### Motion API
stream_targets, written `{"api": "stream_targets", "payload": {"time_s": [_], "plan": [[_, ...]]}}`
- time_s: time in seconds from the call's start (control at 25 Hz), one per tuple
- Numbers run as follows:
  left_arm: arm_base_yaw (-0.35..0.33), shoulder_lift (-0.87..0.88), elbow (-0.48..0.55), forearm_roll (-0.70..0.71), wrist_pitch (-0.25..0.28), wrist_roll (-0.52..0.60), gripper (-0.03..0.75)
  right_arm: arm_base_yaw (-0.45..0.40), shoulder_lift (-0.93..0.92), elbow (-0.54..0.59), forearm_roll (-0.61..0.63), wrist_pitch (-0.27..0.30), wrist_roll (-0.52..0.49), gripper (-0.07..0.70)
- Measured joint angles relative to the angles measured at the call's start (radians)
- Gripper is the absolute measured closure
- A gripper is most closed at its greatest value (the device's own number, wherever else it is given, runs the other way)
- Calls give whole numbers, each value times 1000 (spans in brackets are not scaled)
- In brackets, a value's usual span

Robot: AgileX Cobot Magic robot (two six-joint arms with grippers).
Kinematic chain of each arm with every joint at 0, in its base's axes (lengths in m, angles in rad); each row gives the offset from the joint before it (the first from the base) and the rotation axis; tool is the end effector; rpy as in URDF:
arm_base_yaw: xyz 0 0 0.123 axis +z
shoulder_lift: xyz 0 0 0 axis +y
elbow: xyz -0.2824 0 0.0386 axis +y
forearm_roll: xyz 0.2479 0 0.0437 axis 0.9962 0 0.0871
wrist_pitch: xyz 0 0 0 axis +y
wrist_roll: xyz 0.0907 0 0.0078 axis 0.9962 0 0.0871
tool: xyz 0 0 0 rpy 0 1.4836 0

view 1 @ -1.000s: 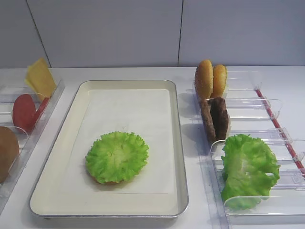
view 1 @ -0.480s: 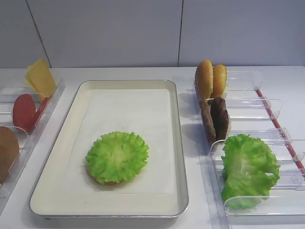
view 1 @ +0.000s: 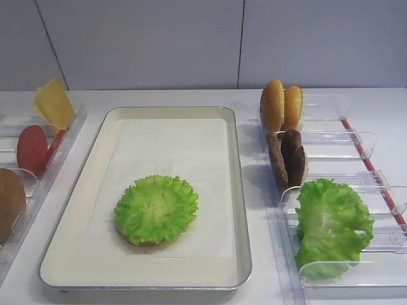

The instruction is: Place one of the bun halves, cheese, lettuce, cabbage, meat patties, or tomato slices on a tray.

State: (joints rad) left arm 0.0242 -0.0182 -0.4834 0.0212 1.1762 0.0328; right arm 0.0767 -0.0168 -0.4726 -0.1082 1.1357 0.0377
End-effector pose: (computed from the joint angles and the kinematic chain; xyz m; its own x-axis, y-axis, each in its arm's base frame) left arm -0.0111 0.0015 0.2634 -0.5552 0.0275 -0.8313 -0.0178 0.9988 0.0449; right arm -0.0072 -0.0095 0.2640 -0.5270 -0.0485 -0.8485 0.0024 0.9983 -0.0586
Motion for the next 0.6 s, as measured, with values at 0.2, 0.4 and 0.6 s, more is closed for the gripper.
{"api": "stream_targets", "payload": {"time_s": [0.2,0.4,0.6], "plan": [[0,0,0,0,0,0,276,0,0,0,0,0,0,329],[0,0,0,0,0,0,277,0,0,0,0,0,0,335],[0,0,0,0,0,0,277,0,0,0,0,0,0,342]]}}
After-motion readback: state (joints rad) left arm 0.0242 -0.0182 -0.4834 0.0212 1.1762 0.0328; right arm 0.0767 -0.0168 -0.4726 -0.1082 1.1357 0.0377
